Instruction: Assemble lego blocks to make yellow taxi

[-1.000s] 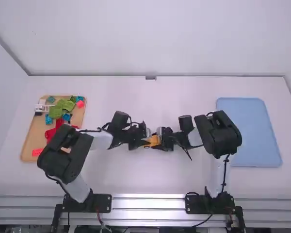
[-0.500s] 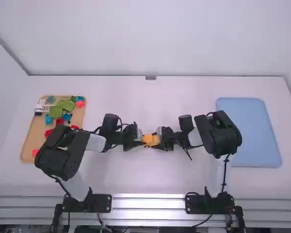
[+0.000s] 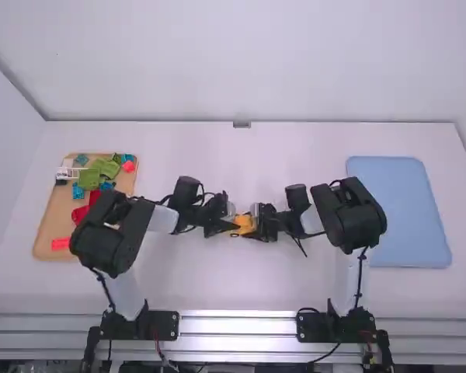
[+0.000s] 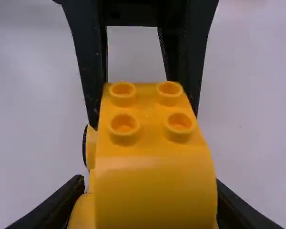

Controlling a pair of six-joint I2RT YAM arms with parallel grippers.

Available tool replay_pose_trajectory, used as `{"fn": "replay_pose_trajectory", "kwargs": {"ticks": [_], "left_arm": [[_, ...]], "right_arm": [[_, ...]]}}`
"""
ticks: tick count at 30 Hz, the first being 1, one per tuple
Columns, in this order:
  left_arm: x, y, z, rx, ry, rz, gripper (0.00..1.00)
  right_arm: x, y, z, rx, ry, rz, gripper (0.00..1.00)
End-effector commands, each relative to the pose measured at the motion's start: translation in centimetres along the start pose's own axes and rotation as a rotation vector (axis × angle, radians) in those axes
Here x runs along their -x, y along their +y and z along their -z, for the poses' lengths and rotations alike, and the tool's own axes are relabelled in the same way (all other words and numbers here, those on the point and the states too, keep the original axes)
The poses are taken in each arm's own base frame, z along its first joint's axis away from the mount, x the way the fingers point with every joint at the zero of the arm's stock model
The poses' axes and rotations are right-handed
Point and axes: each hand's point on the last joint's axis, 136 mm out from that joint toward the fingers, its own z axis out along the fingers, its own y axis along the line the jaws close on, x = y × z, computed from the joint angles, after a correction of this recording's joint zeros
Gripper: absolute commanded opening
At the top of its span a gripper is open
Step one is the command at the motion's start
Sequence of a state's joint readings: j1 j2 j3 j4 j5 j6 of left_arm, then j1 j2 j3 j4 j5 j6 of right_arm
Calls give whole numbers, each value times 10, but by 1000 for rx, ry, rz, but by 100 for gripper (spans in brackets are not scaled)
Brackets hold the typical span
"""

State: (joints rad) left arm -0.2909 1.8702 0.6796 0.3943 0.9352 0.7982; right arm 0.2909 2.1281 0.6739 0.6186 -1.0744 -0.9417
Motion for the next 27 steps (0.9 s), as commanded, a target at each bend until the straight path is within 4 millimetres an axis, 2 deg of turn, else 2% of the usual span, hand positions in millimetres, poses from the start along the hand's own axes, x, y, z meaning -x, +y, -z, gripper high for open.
{"fn": "replay_pose_trajectory", "kwargs": {"ticks": [1,11,18,27], "left_arm": [[-14,-8,-5,-14,44,23,2],[-27,-25,-8,-68,98,24,2],[-44,-31,-23,-46,264,-1,2],[-54,-29,-21,-44,332,31,2]], "right_arm": [[-4,1,-1,3,4,-14,31],[-4,1,-1,3,4,-13,31],[-1,-6,-1,-3,-1,-45,31],[-1,-5,-1,-4,0,-45,32]]}}
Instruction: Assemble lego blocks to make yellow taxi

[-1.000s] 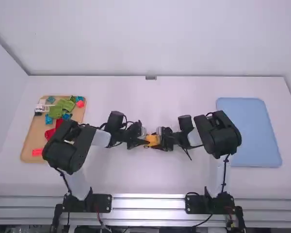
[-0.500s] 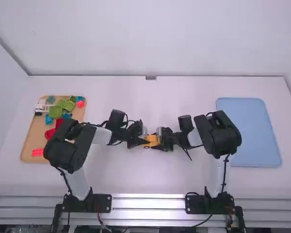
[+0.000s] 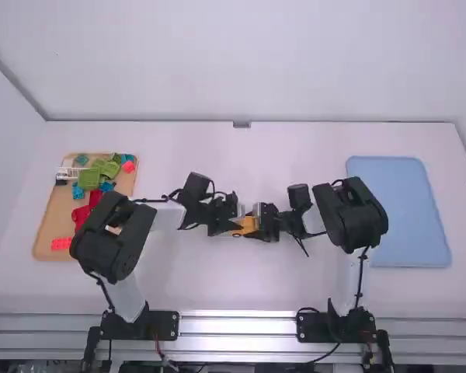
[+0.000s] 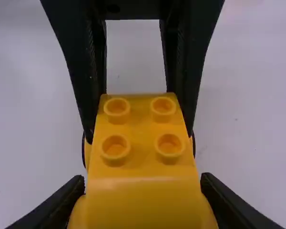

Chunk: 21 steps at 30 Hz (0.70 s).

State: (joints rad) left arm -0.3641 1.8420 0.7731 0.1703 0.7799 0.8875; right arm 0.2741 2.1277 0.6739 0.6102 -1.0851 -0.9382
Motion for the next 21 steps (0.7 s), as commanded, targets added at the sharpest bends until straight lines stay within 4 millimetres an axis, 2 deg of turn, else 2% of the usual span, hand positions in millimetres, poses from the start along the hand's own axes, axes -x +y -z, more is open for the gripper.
{"fn": "replay_pose_trajectory", "kwargs": {"ticks": [1,6,8,9,12,21], "left_arm": [[-48,-30,-19,-48,159,75,2],[-35,-26,-21,-46,101,44,5],[-28,-22,-19,-42,65,33,10],[-23,-20,-17,-38,45,27,18],[-18,-17,-13,-23,37,13,26],[-3,-6,0,25,15,-18,37]], "right_arm": [[0,-3,-6,2,6,-28,32],[0,-3,-6,1,9,-29,32],[-1,-4,-5,-4,15,-29,32],[-3,-5,-5,-9,22,-31,32],[-3,-4,-6,-5,24,-38,32],[-5,-3,-6,2,31,-46,32]]}}
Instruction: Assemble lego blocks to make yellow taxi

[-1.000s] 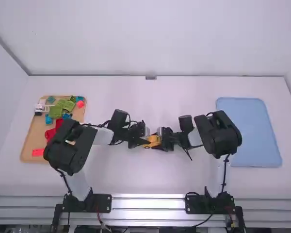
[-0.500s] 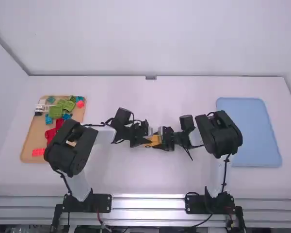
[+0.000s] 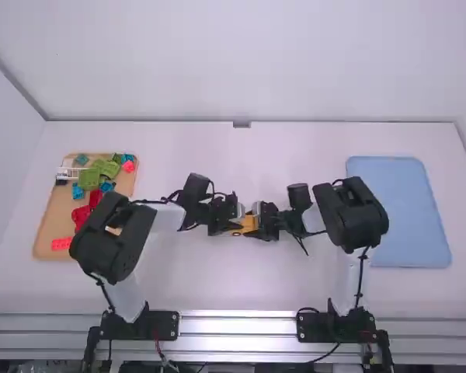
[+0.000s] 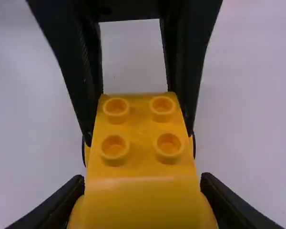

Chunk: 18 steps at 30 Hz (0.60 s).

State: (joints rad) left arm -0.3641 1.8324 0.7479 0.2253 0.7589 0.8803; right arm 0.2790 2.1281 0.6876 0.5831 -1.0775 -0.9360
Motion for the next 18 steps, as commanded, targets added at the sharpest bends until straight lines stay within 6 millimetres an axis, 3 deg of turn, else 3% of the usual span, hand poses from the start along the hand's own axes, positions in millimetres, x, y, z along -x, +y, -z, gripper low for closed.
{"fn": "replay_pose_trajectory", "kwargs": {"ticks": [1,10,12,13,14,15,18], "left_arm": [[-1,-7,2,-1,14,1,38],[9,7,21,30,-48,5,45],[14,12,31,44,-72,5,55],[16,15,37,55,-82,7,65],[18,18,43,66,-90,9,76],[20,22,53,88,-96,15,99],[20,34,80,155,-88,40,99]], "right_arm": [[-4,-2,-4,-1,21,-36,32],[-4,-1,-4,-1,22,-36,31],[-5,-1,-4,0,22,-39,31],[-5,-1,-4,0,22,-39,32],[-5,-1,-4,-1,23,-38,32],[-6,-2,-4,-4,28,-39,32],[-5,-3,-4,-7,25,-48,33]]}}
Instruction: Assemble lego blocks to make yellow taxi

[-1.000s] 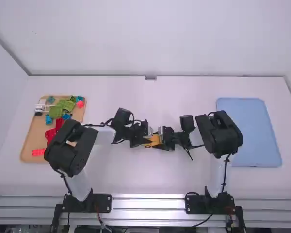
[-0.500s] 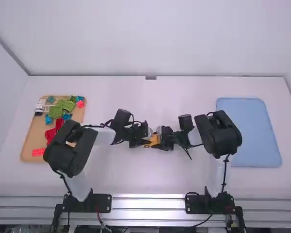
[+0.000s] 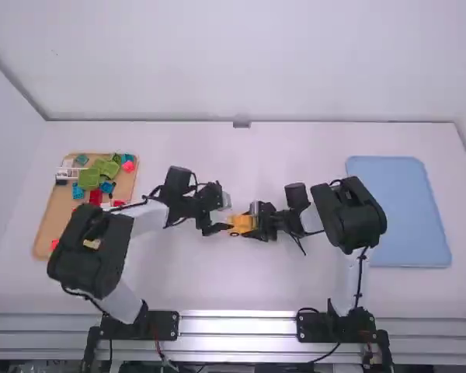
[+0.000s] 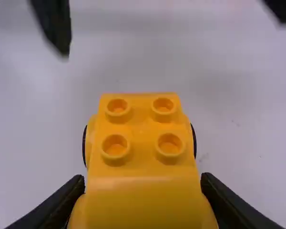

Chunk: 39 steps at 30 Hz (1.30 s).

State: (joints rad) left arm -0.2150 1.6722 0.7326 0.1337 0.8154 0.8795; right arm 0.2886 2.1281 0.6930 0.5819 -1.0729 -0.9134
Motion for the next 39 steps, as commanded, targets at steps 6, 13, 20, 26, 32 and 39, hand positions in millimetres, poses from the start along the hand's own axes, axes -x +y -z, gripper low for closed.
{"fn": "replay_pose_trajectory", "kwargs": {"ticks": [6,13,20,26,32,39], "left_arm": [[10,29,68,153,-30,76,99],[2,57,96,301,-16,220,99],[-19,73,102,417,107,229,99],[-27,80,108,463,146,237,99],[-43,96,122,581,243,237,99],[-34,106,125,638,158,366,99]], "right_arm": [[12,-27,10,-89,-17,-72,33],[47,-89,84,-417,36,-200,37],[68,-108,203,-799,182,-268,32],[53,-93,315,-1185,277,-490,32],[3,-59,411,-1557,316,-805,32],[-66,-52,441,-1611,253,-979,37]]}}
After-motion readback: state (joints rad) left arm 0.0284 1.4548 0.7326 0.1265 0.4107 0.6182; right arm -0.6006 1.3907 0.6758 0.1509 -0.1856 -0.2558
